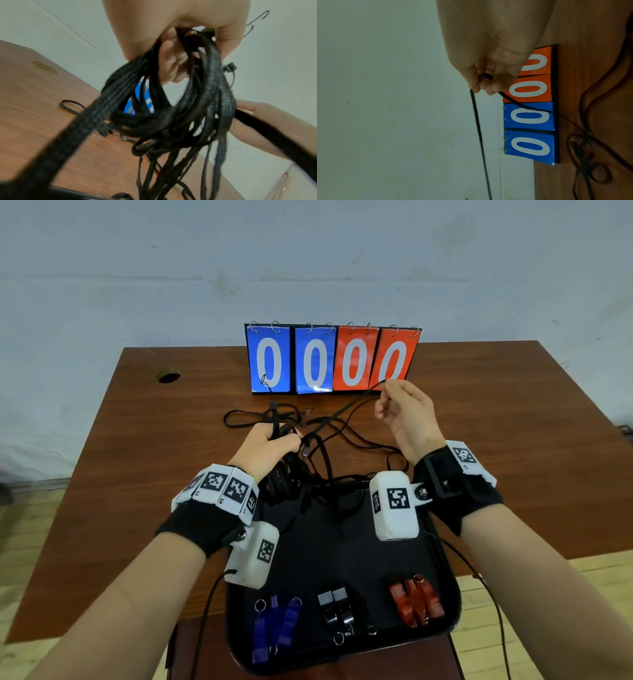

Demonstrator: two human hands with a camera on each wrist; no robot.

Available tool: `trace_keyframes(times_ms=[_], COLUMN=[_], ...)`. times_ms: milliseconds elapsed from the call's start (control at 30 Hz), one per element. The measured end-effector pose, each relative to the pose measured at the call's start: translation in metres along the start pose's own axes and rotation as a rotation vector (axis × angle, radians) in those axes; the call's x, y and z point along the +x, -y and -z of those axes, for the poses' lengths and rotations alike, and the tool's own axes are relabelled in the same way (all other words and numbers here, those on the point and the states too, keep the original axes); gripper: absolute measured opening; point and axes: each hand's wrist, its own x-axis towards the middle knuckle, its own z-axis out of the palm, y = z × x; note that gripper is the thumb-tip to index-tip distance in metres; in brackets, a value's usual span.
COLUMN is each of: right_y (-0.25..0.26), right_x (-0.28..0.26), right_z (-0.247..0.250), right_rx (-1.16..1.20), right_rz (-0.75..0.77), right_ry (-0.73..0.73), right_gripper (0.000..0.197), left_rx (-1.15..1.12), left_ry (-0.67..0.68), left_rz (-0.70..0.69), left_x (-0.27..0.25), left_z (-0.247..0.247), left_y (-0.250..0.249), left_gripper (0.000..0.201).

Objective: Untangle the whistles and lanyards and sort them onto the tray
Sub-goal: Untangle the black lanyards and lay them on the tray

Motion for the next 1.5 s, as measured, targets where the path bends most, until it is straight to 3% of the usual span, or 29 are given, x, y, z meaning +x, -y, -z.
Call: trace_keyframes(times_ms=[67,167,233,300,400,500,633,800,1000,1100,1233,1333,1433,1500], right_y=[-0.001,-0.001,0.000,-0.001,-0.001,-0.006,-0.014,-0.017,-0.004,0.003,0.010,0.020,0.027,0.023], right_x=[-0.001,-0.003,-0.007,-0.013,-0.030,-0.040,-0.045,-0.043,-0.046,-0.039,-0.032,-0.026,-0.019,-0.013], right_z=[0.000,-0.003,-0.004,-0.006,-0.013,-0.019,-0.022,-0.024,-0.026,-0.026,-0.016,-0.010,-0.001,0.009], right_rx=[0.033,-0.113,-0.468,-0.711,-0.724,-0.720,-0.805,-0.724,-0.554,-0.302,0.306,0.587,0.621,0.523], right_rz=[0.031,-0.023,-0.059,0.008,0.179,0.319,0.219,0.126,0.046,0.008,0.049,-0.017,-0.025,-0.053], right_ry=[-0.066,-0.072,0.059,0.237,0.423,0.434,0.435,0.474,0.497,0.387,0.357,0.210,0.066,-0.048], right_gripper=[0.024,0.020,0.009,0.028,0.030,0.018,0.010,0.014,0.029,0.022,0.043,0.039,0.015,0.022], left_rx=[-0.021,-0.012,-0.006,-0.011,-0.039,-0.045,-0.041,-0.016,0.093,0.176,0.261,0.312,0.343,0.329], left_ry=[0.006,0.002,0.006,0.015,0.028,0.033,0.030,0.036,-0.093,-0.175,-0.218,-0.262,-0.335,-0.369], left_rz=[-0.010,-0.036,-0.049,-0.048,-0.035,-0.028,-0.037,-0.057,0.000,0.063,0.157,0.215,0.277,0.302], left_x=[-0.001,0.001,0.001,0.001,0.001,0.001,0.000,0.001,0.007,0.012,0.014,0.012,0.009,0.009], left_z=[-0.002,-0.004,-0.003,-0.004,-0.006,-0.006,-0.007,-0.009,-0.007,-0.003,0.003,0.007,0.011,0.014], left_y=[-0.005,-0.009,-0.011,-0.011,-0.010,-0.009,-0.007,-0.002,0.006,0.012,0.022,0.030,0.036,0.038], left_gripper=[0.025,0.037,0.035,0.036,0.035,0.024,0.025,0.018,0.026,0.035,0.031,0.037,0.039,0.039])
